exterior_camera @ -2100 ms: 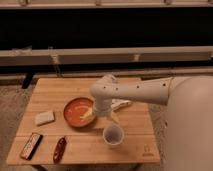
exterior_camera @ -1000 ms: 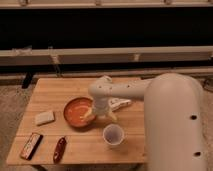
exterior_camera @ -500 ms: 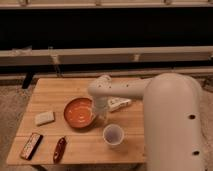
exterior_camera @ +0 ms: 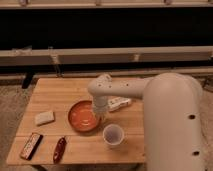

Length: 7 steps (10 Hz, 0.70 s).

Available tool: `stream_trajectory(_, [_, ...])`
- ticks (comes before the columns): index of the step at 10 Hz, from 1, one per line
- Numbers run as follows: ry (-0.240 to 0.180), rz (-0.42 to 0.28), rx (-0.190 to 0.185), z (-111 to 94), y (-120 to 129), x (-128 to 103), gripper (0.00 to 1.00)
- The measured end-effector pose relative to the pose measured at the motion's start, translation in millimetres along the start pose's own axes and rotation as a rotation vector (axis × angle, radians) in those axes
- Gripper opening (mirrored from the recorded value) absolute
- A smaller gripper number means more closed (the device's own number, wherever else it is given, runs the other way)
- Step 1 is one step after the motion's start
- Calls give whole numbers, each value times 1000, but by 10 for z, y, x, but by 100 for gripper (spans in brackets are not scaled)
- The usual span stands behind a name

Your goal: Pick up the ceramic bowl

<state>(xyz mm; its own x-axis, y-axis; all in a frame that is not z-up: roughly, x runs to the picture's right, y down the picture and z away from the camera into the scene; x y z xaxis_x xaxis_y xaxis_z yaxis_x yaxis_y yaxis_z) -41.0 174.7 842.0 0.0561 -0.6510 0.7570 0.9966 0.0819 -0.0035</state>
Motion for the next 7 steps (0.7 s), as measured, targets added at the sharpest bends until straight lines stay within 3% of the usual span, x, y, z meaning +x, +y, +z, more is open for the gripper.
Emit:
stream_trajectory(2, [-10,-7,-4,-118,1,5,4])
stream_trajectory(7, [-39,-21,1,-411,-18,42,4])
